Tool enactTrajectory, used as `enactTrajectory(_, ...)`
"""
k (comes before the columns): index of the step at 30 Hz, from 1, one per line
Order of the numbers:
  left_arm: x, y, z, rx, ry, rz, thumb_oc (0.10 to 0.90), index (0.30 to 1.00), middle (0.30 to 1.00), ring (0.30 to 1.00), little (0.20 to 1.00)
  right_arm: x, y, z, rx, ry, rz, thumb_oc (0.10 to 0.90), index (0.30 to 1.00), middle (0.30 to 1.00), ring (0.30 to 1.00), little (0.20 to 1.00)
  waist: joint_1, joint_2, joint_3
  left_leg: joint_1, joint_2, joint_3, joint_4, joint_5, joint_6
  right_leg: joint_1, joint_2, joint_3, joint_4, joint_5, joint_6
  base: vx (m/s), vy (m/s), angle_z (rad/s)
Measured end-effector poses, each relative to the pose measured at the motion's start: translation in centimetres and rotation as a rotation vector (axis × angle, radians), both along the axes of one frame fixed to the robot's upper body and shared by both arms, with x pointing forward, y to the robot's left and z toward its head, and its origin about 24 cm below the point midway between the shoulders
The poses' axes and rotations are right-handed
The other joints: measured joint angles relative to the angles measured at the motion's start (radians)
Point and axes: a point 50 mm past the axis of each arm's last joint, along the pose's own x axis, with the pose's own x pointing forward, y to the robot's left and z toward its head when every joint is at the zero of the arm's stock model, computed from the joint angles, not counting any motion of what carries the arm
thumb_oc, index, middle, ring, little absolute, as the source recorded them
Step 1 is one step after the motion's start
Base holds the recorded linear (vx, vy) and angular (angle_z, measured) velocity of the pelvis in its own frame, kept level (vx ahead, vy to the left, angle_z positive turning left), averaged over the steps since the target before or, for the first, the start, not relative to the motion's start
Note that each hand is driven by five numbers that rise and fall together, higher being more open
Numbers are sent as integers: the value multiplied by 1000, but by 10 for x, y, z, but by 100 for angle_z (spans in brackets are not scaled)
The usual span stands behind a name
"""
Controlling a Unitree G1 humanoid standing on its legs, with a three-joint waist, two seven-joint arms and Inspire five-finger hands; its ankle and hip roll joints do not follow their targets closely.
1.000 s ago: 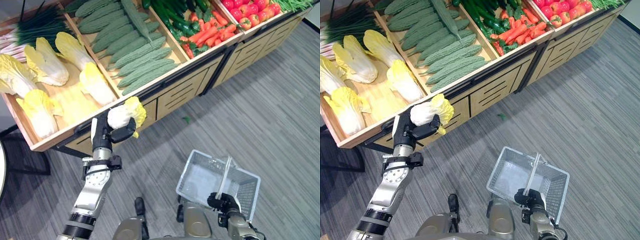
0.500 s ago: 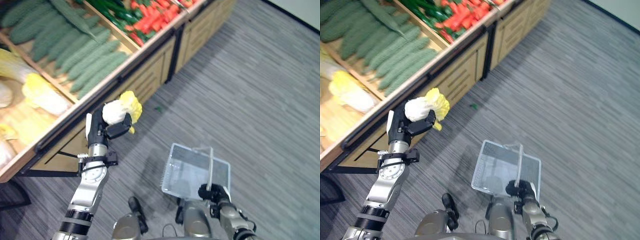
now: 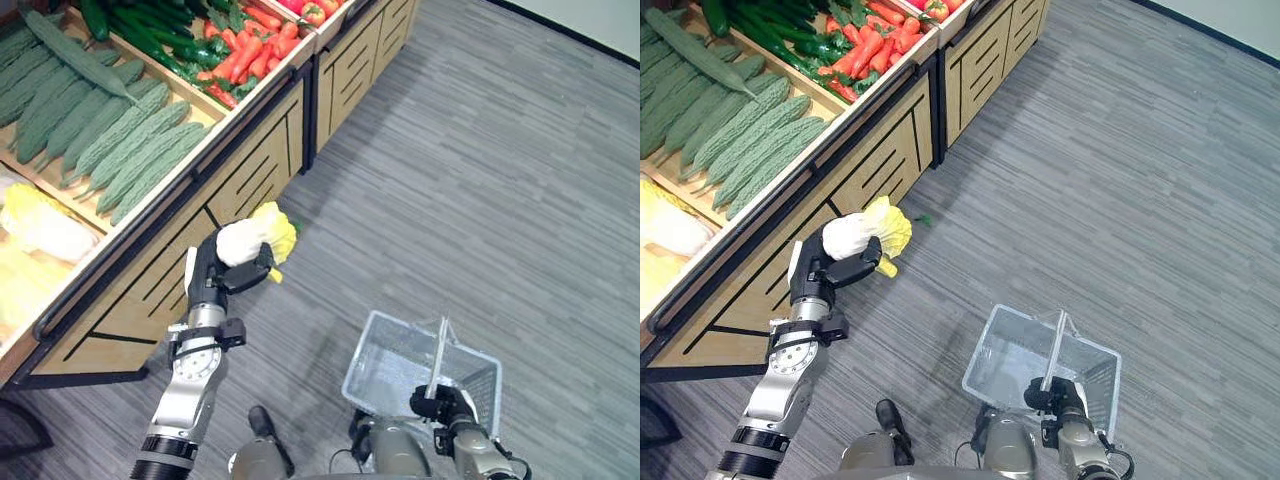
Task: Get the vegetables into the basket
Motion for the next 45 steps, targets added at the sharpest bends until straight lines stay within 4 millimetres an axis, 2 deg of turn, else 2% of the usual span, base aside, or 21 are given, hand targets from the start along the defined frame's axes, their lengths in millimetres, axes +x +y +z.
enactTrajectory(1, 2, 1, 0, -8, -1, 3, 400, 300, 300, 300, 300, 1, 1, 0, 6, 2, 5, 400, 300, 300, 300, 300, 4, -8, 6, -36, 14, -55, 93, 0, -6, -8, -2, 2, 36, -37, -13, 190, -119, 21)
enactTrajectory(2, 4, 4, -2, -15, 8, 12, 400, 300, 300, 300, 300, 2, 4, 0, 17, -6, 7, 400, 300, 300, 300, 300, 21, -28, 18, -118, 46, -174, 273, 4, -12, -28, 8, 22, 112, -99, -71, 190, 103, -10)
enactTrajectory(3, 0, 7, -7, -11, 28, 31, 400, 300, 300, 300, 300, 2, 5, -2, 14, 7, 10, 400, 300, 300, 300, 300, 69, -56, 25, -248, 51, -417, 407, -62, -99, 4, 53, 69, 66, -84, -61, 282, 247, -33)
enactTrajectory(4, 0, 9, -5, 2, 19, 26, 400, 300, 300, 300, 300, 8, 0, 2, -1, -18, 10, 400, 300, 300, 300, 300, 87, -55, 28, -242, -4, -517, 199, -75, -102, -6, 65, 89, 29, -80, -35, 136, 206, -86)
enactTrajectory(5, 0, 11, -4, 12, 20, 31, 400, 300, 300, 300, 300, 14, -7, 6, -19, -33, 4, 400, 300, 300, 300, 300, 87, -45, 36, -246, -25, -543, 12, -24, -73, -15, 97, 115, 2, -65, -29, 196, 365, -101)
enactTrajectory(7, 0, 12, -6, 19, 32, 35, 400, 300, 300, 300, 300, 12, -9, 6, -24, -43, -14, 400, 300, 300, 300, 300, 60, -46, 55, -235, -40, -489, 48, 10, -16, -5, 133, 172, 19, -72, -41, 163, 435, -121)
enactTrajectory(9, 7, 1, 4, 34, -9, -30, 400, 300, 300, 300, 300, 14, -19, 10, -46, -61, -31, 400, 300, 300, 300, 300, 15, -46, 69, -187, -113, -395, 36, 26, 58, -60, 93, 259, 64, -64, -27, 85, 336, -123)
enactTrajectory(10, 14, -1, 13, 63, -40, -54, 400, 300, 300, 300, 300, 15, -14, 9, -38, -54, -24, 400, 300, 300, 300, 300, 9, -68, 78, -176, -146, -336, 19, 40, 71, -87, 62, 301, 69, -45, 2, 97, 348, -118)
enactTrajectory(13, 20, 6, 23, 93, -75, -35, 400, 300, 300, 300, 300, 16, 1, 7, -7, -45, 12, 400, 300, 300, 300, 300, 18, -84, 85, -151, -187, -248, 24, 31, 102, -82, 5, 270, 24, 9, 11, 69, 216, -81)
enactTrajectory(16, 18, 19, 24, 106, -72, 17, 400, 300, 300, 300, 300, 18, 10, 5, 29, -50, 9, 400, 300, 300, 300, 300, 33, -81, 87, -106, -202, -193, 14, 10, 119, -48, -63, 176, 27, 16, 25, 33, 92, -52)
enactTrajectory(18, 18, 24, 27, 114, -82, 44, 400, 300, 300, 300, 300, 16, 14, 4, 40, -45, 8, 400, 300, 300, 300, 300, 41, -82, 86, -95, -200, -181, 13, 6, 118, -12, -123, 156, 9, 46, 57, 30, 79, -22)
enactTrajectory(21, 12, 37, 27, 227, -57, 47, 400, 300, 300, 300, 300, 21, 13, 7, 41, -69, -2, 400, 300, 300, 300, 300, 64, -105, 85, -80, -192, -146, 9, 2, 116, 20, -175, 150, -8, 157, 96, 21, 52, -32)
enactTrajectory(23, 8, 38, 21, 247, -31, 44, 400, 300, 300, 300, 300, 25, 10, 10, 31, -82, 1, 400, 300, 300, 300, 300, 61, -105, 85, -68, -182, -128, 9, 0, 112, 36, -153, 137, -41, 152, 102, 20, 18, -41)
enactTrajectory(27, 2, 35, 10, 296, 24, -32, 400, 300, 300, 300, 300, 39, 9, 19, 12, -133, 31, 400, 300, 300, 300, 300, 47, -118, 81, -46, -158, -90, -15, -23, 60, 39, -123, 134, -106, 145, 100, 11, -66, -47)
enactTrajectory(29, 1, 32, 6, 311, 43, -65, 400, 300, 300, 300, 300, 43, 9, 21, 3, -138, 46, 400, 300, 300, 300, 300, 29, -118, 82, -50, -148, -83, -17, -15, 45, 35, -109, 144, -112, 132, 80, -16, -83, -14)
enactTrajectory(30, 0, 27, 3, 317, 55, -95, 400, 300, 300, 300, 300, 40, 9, 19, 3, -130, 47, 400, 300, 300, 300, 300, 27, -117, 81, -50, -120, -85, -23, 4, 28, 32, -80, 139, -113, 119, 56, -9, -195, -6)
enactTrajectory(34, -3, 27, -36, 397, 243, -147, 400, 300, 300, 300, 300, 33, -3, 20, -28, -102, 42, 400, 300, 300, 300, 300, 9, -69, 38, -40, -119, -104, -51, 34, 36, 62, -71, 107, -144, 115, 54, 42, -125, 14)
enactTrajectory(39, -14, 16, -62, 508, 374, -239, 400, 300, 300, 300, 300, 52, -9, 34, -97, -142, 101, 400, 300, 300, 300, 300, 5, -34, 19, -31, -104, -121, -63, 59, 32, 78, -54, 85, -143, 111, 48, 29, -90, 10)
enactTrajectory(42, -5, 11, -56, 649, 353, -269, 400, 300, 300, 300, 300, 82, -8, 60, -149, -255, 150, 400, 300, 300, 300, 300, -1, -21, 13, -30, -96, -121, -64, 62, 29, 77, -46, 87, -144, 106, 39, 13, -74, 0)
enactTrajectory(44, 5, 8, -48, 783, 335, -300, 400, 300, 300, 300, 300, 90, -7, 72, -179, -304, 188, 400, 300, 300, 300, 300, 0, -7, 6, -31, -95, -117, -67, 62, 28, 73, -45, 92, -144, 105, 38, 6, -47, -9)
enactTrajectory(45, 14, 5, -39, 959, 304, -341, 400, 300, 300, 300, 300, 103, 1, 91, -179, -401, 222, 400, 300, 300, 300, 300, -10, 30, -15, -29, -95, -108, -85, 66, 26, 61, -40, 103, -144, 105, 38, 2, -43, -16)
